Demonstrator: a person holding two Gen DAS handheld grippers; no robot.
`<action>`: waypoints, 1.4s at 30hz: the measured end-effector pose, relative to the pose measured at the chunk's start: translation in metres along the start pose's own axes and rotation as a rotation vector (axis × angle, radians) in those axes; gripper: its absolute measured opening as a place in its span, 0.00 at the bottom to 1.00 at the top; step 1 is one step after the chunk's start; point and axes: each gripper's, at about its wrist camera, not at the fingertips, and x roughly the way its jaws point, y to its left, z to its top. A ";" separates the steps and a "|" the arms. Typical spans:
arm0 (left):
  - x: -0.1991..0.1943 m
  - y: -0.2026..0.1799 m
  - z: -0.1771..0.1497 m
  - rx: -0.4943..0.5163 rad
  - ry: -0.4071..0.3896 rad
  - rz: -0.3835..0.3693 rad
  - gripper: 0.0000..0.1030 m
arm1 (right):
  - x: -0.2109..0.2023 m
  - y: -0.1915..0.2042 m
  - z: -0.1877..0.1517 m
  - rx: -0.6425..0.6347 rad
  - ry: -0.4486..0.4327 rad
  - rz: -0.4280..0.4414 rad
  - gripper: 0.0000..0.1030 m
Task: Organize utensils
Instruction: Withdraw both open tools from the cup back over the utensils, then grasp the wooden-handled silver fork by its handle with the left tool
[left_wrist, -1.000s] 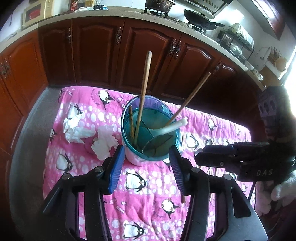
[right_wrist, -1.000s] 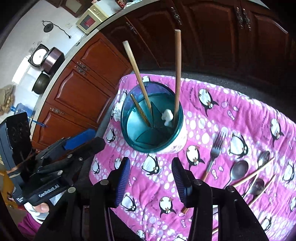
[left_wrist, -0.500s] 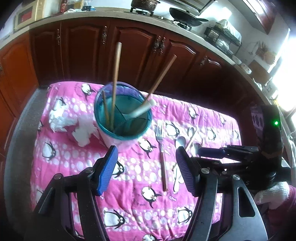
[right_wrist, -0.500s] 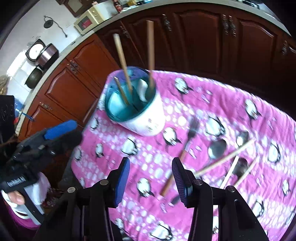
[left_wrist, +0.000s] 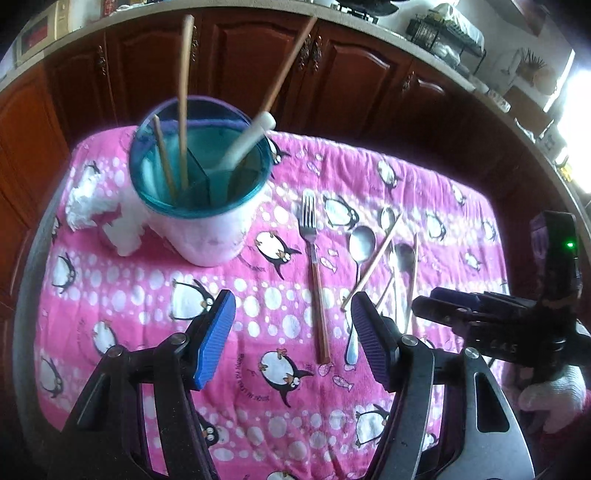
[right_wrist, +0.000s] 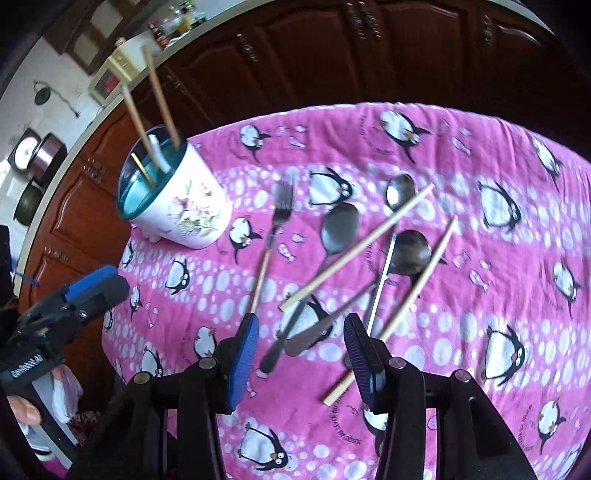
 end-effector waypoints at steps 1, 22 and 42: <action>0.005 -0.003 -0.001 0.005 0.006 0.005 0.63 | 0.000 -0.004 -0.002 0.011 -0.002 -0.002 0.44; 0.057 -0.027 0.004 0.035 0.040 0.046 0.63 | -0.008 -0.052 -0.009 0.101 -0.077 -0.048 0.51; 0.140 -0.034 0.027 -0.008 0.128 0.079 0.52 | 0.027 -0.101 0.060 0.168 -0.125 -0.055 0.41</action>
